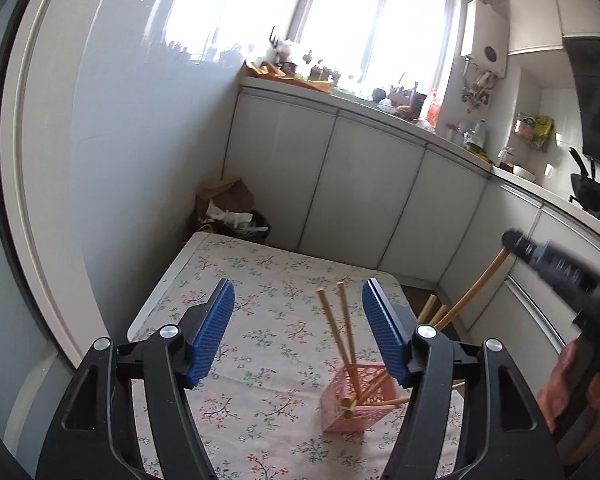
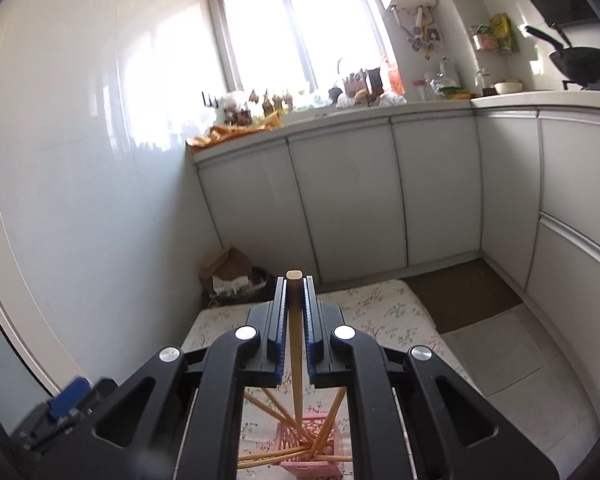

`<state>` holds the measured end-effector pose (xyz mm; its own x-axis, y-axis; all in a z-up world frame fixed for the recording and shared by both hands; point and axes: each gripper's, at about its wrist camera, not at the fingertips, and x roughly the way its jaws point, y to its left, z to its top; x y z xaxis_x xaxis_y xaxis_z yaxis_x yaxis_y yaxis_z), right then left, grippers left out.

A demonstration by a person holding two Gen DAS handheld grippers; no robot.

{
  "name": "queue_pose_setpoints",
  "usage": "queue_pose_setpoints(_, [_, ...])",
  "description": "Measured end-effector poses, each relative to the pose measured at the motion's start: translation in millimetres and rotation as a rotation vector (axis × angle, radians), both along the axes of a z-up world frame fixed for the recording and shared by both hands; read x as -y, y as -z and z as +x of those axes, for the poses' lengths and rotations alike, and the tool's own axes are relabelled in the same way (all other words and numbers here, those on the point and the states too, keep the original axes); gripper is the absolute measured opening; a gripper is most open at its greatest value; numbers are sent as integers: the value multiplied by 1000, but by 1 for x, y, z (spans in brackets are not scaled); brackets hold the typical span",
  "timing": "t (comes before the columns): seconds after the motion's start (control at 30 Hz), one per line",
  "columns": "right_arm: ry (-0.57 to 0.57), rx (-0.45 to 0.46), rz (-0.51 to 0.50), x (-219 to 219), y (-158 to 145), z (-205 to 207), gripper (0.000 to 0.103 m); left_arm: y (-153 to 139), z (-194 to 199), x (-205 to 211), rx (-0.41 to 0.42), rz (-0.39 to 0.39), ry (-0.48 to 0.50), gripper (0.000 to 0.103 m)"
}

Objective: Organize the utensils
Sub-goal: 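Lower both chopsticks into the pink holder and open both grippers, then move the open left gripper to the black chopsticks on the cloth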

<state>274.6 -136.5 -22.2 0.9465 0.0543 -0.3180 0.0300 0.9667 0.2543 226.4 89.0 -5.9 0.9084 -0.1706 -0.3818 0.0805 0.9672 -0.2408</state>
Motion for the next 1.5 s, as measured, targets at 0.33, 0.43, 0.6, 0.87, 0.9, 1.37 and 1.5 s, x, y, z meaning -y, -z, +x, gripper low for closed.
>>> queue_pose_setpoints(0.33, [-3,55,-32,-6,-9,-33,47,-6,-8,-4,16,33,-35,74])
queue_pose_setpoints(0.43, [9,77,-26,2,-17,-49,53,-9,-13,-3,28,40,-32,78])
queue_pose_setpoints(0.6, [48,116,-28,16,-23,-82,62,-14,-21,1,41,52,-21,79])
queue_pose_setpoints(0.87, [163,102,13,65,9,-139,96,-18,-39,17,53,100,18,93])
queue_pose_setpoints(0.9, [174,76,9,71,17,-143,96,-19,-42,21,51,107,30,94])
queue_pose_setpoints(1.37, [352,-392,71,166,172,-186,96,43,-77,143,-258,334,602,96])
queue_pose_setpoints(1.5, [350,-428,218,185,181,-185,96,100,-43,187,-440,404,639,91])
